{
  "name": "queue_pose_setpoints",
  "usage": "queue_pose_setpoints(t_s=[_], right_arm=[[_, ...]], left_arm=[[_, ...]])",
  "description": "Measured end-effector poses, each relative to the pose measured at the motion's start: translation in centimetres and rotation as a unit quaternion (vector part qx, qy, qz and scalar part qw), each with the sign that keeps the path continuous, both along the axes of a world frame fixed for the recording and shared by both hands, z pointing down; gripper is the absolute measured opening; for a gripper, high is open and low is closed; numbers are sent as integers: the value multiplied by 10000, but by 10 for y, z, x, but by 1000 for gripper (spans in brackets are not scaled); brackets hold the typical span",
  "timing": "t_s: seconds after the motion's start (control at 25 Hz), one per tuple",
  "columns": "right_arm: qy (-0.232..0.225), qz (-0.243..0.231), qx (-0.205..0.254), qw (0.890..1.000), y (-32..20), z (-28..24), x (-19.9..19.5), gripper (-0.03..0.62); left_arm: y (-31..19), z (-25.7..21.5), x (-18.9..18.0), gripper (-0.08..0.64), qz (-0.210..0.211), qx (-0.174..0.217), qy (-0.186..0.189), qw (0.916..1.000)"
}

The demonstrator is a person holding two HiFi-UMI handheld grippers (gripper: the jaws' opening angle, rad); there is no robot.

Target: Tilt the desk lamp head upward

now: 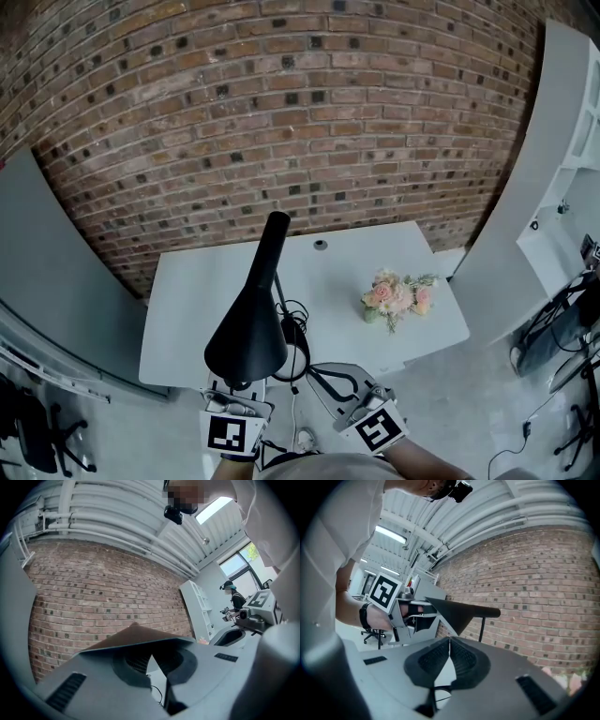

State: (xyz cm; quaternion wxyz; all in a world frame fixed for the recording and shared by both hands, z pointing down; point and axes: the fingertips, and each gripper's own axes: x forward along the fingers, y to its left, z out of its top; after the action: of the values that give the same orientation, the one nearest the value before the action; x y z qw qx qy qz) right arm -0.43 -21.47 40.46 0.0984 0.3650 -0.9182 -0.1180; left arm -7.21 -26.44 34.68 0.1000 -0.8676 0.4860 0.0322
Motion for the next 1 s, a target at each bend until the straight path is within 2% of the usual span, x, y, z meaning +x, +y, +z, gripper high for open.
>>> queue_pose_setpoints(t_s=[0.48, 1.0], right_arm=[[-58, -178, -70, 9998, 22, 1, -10, 18], [-123, -501, -187, 9985, 60, 5, -21, 18]], left_arm=[[26, 19, -13, 6, -196, -271, 25, 9994], [71, 30, -29, 6, -550, -401, -17, 9977]])
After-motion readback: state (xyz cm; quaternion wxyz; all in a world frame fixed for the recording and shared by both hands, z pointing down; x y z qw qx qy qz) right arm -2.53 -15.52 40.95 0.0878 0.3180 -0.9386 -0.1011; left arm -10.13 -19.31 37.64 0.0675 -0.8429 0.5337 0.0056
